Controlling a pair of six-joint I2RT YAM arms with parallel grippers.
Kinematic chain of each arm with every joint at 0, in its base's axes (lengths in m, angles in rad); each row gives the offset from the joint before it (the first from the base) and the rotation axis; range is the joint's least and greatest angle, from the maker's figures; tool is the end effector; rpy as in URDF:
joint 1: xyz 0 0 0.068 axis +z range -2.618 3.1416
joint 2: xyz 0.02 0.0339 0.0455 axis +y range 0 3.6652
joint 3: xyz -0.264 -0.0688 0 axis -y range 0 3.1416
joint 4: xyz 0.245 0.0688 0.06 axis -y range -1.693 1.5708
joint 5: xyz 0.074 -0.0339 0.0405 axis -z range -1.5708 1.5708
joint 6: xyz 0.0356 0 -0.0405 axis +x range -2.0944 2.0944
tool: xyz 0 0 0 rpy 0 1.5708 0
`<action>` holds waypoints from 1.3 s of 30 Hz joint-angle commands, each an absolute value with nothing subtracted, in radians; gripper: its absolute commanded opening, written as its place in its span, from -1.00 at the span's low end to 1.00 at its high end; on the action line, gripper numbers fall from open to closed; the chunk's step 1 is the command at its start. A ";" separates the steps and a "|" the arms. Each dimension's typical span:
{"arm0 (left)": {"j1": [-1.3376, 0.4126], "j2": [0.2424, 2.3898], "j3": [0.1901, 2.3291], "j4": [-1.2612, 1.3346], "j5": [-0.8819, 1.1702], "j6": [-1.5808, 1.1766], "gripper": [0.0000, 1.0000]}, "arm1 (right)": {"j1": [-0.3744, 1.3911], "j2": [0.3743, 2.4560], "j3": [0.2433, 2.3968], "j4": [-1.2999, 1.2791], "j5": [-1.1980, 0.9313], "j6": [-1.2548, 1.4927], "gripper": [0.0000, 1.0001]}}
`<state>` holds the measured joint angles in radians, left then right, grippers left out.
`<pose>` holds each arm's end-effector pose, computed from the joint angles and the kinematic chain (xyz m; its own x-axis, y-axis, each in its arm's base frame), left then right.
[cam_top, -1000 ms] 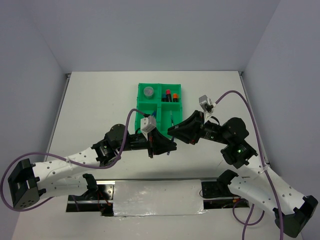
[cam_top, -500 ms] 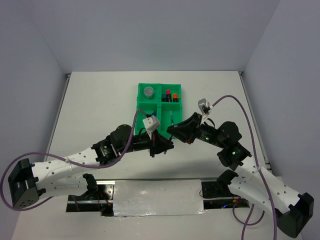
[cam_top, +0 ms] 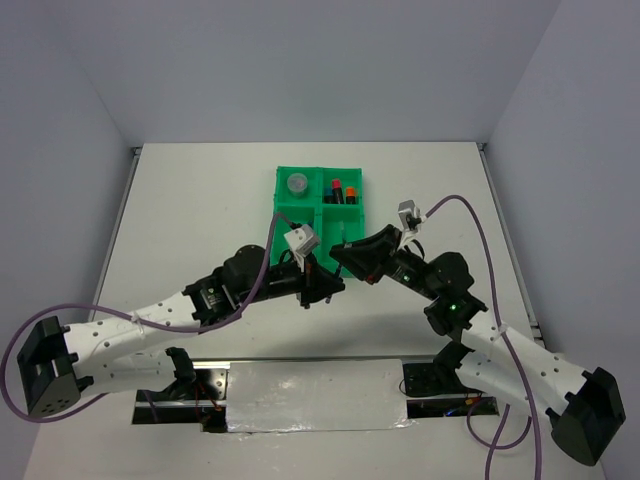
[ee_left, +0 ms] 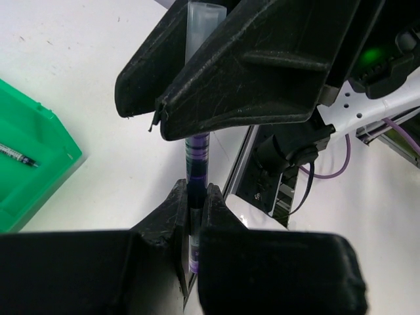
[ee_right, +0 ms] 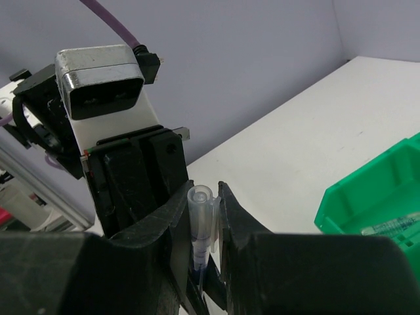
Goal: Sort the stationery into containers
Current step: Close the pen cap on the pen.
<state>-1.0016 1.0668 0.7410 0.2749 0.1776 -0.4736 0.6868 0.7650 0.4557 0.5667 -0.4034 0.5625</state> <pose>0.1309 -0.2163 0.3176 -0.4459 -0.1360 -0.8847 0.8099 0.3594 -0.4635 0.1337 0.1277 0.3061 -0.3010 0.3875 -0.8713 -0.8466 0.3119 0.4312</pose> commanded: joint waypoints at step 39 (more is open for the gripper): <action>-0.931 1.042 0.641 0.614 0.390 -0.436 -1.00 | 0.773 0.687 0.695 0.164 -0.327 0.454 0.31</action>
